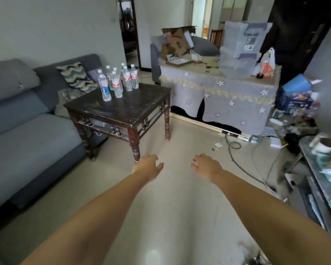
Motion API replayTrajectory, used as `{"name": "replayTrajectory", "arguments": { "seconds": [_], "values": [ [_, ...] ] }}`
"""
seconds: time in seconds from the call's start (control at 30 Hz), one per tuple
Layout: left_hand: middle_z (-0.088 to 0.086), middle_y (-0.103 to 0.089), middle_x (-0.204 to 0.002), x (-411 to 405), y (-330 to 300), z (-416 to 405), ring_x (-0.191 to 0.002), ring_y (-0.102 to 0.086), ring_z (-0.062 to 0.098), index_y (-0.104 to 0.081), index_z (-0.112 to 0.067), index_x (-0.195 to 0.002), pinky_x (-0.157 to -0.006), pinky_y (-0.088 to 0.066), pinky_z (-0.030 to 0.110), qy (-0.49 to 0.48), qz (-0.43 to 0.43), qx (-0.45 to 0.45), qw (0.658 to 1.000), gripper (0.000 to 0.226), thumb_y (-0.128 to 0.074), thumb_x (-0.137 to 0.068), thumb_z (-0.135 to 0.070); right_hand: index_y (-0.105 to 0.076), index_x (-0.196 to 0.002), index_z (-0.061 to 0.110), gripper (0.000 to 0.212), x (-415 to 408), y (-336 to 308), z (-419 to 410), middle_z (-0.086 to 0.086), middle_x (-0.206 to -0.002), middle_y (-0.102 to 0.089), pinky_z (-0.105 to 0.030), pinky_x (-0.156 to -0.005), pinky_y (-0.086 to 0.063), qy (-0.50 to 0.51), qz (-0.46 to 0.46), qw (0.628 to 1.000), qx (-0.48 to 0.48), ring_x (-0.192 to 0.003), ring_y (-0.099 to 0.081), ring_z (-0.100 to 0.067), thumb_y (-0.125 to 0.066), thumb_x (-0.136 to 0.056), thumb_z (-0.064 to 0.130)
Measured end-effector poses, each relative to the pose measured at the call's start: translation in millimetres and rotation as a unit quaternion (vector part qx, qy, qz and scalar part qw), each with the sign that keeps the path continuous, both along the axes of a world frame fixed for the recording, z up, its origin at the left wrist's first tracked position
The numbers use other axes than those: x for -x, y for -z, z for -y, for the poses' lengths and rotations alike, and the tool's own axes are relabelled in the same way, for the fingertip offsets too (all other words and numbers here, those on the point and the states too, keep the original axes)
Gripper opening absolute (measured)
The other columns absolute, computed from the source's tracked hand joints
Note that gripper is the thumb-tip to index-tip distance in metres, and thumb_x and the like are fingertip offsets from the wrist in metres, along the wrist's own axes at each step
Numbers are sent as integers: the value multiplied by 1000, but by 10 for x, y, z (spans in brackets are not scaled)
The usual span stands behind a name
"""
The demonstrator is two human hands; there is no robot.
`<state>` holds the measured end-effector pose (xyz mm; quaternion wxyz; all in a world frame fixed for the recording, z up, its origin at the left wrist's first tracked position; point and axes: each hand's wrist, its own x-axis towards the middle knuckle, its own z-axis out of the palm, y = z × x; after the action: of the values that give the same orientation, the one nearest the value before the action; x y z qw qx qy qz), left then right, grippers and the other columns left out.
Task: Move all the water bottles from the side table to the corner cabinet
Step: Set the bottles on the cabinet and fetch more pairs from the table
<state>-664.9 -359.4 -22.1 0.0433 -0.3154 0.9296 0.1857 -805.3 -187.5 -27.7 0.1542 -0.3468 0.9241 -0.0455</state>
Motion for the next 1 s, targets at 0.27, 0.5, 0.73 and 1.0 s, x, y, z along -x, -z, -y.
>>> {"name": "replayTrajectory", "arguments": {
  "seconds": [0.27,0.5,0.73,1.0],
  "values": [
    [12,-52,-130,853,-9,974,-114,-55,31,-51,-16,-129,-96,-49,45,-77,-12,-54,995,43,-44,-96,-43,-49,-135,18,44,930,-18,1128,-10,-137,-48,-42,-103,-39,-55,-8,998,11,-125,-49,-29,-36,-100,41],
    [14,-49,-135,1997,49,1920,-121,-51,34,-49,-15,-134,-100,-45,44,-64,-32,-28,997,48,-44,-96,-44,-47,-137,19,45,2108,89,2049,-9,-138,-47,-41,-103,-40,-51,0,998,25,-125,-49,-29,-36,-100,42],
    [16,-49,-131,3281,-28,3007,-120,-51,36,-52,-12,-131,-102,-43,47,-70,-33,-41,996,46,-45,-96,-40,-49,-134,14,46,3388,-39,2988,-11,-138,-46,-40,-102,-41,-31,19,999,40,-124,-49,-31,-36,-100,43],
    [15,-50,-129,4323,53,3720,-119,-51,35,-54,-13,-127,-100,-44,45,-64,-37,-55,996,44,-47,-95,-43,-51,-130,8,43,4441,6,3777,-15,-135,-50,-37,-100,-40,-44,47,997,37,-122,-50,-30,-37,-102,38]
  ]
}}
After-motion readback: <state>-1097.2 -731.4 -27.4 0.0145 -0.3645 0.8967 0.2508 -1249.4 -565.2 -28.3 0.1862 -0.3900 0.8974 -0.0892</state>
